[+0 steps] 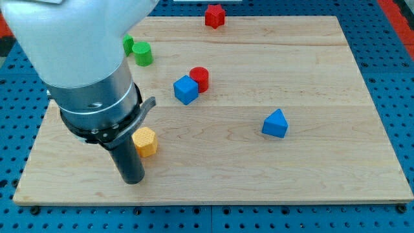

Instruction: Separate the yellow blocks away from each other

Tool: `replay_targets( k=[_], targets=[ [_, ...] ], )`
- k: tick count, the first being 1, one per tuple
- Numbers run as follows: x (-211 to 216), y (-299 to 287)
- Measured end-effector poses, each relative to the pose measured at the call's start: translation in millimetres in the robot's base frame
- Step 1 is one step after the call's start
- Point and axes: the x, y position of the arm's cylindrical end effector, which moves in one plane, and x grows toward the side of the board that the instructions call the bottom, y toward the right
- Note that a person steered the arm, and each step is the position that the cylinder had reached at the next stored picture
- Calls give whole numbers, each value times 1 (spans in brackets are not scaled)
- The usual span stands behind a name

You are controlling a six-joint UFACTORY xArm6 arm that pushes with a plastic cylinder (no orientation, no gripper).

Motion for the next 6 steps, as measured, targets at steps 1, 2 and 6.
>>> replay_targets(
  k=[1,2,6],
  targets=[
    [-30,-3],
    [-44,29],
    [-95,5]
  ],
)
